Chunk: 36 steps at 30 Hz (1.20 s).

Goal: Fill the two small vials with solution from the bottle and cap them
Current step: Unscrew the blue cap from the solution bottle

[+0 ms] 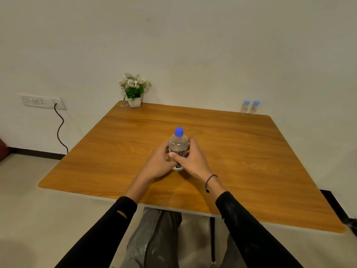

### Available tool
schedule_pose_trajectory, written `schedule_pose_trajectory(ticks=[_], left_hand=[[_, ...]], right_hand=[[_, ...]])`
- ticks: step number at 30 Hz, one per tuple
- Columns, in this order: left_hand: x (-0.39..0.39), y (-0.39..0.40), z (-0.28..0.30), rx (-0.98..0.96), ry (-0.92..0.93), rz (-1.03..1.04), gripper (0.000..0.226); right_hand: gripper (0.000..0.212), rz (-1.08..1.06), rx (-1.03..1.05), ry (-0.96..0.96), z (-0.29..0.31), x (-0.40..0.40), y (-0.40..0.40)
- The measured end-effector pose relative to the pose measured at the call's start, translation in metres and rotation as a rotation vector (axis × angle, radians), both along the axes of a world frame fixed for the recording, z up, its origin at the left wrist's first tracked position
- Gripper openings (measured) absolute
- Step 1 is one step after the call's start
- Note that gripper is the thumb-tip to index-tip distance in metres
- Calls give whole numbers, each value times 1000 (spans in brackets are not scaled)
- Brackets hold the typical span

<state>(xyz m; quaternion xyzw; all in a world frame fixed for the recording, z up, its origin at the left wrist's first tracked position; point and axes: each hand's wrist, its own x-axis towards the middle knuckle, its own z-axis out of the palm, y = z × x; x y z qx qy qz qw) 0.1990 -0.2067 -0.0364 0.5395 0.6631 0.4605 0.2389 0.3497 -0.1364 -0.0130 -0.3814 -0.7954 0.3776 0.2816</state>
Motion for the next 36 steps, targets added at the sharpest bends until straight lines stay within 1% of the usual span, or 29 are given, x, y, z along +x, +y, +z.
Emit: schedule_pose_trajectory(ticks=[2, 4, 5, 6, 7, 8, 10, 12, 14, 16, 20, 21, 22, 23, 24, 25, 26, 27, 29, 31, 32, 33, 34, 36], left_hand=[[2, -3, 1, -5, 0, -45, 64], [1, -6, 1, -4, 3, -77, 67], [1, -9, 2, -1, -14, -88, 73], [0, -10, 4, 0, -24, -82, 84], [0, -12, 7, 8, -16, -64, 96], [-1, -13, 11, 19, 5, -35, 105], [5, -13, 21, 43, 56, 21, 107], [13, -9, 30, 60, 80, 56, 97], [21, -5, 35, 80, 99, 99, 80], [24, -4, 37, 104, 84, 128, 71], [19, -3, 34, 104, 52, 108, 68], [18, -2, 35, 98, 49, 99, 68], [17, -1, 35, 95, 44, 96, 69], [16, -1, 35, 93, 47, 97, 69], [16, -2, 35, 92, 52, 99, 68], [16, -2, 35, 90, 54, 99, 67], [16, -2, 34, 90, 51, 96, 67], [15, -2, 34, 86, 48, 93, 65], [16, -2, 34, 80, 54, 83, 64], [16, -3, 37, 78, 57, 67, 70], [16, -3, 38, 77, 53, 62, 73], [15, -3, 39, 76, 48, 63, 74], [15, -3, 40, 74, 40, 64, 73], [14, -3, 39, 61, 22, 64, 67]], right_hand=[[60, -3, -6, -33, 2, 7, -6], [74, 0, -4, -111, 10, 14, -9], [85, -16, 12, -148, 17, 17, -11], [92, -46, 48, -166, 28, 21, -11], [91, -72, 104, -160, 42, 24, -10], [82, -86, 167, -141, 59, 26, -10], [61, -75, 312, -193, 94, 23, -9], [56, -29, 443, -350, 118, 9, -9], [46, 22, 550, -497, 126, -7, -7], [32, 73, 567, -564, 124, -17, -3], [16, 183, 472, -629, 134, -17, 4], [16, 228, 439, -650, 138, -15, 5], [21, 278, 411, -666, 141, -13, 5], [32, 326, 378, -682, 145, -10, 4], [47, 355, 347, -698, 147, -8, 3], [60, 337, 333, -710, 147, -7, 2], [66, 283, 345, -729, 146, -8, 2], [62, 229, 376, -742, 143, -11, 0], [37, 178, 461, -745, 137, -17, -1], [13, 196, 468, -700, 135, -19, -2], [13, 224, 447, -690, 135, -18, -2], [20, 260, 418, -685, 136, -16, -1], [34, 297, 380, -684, 138, -14, -2], [69, 316, 320, -694, 139, -10, -3]])
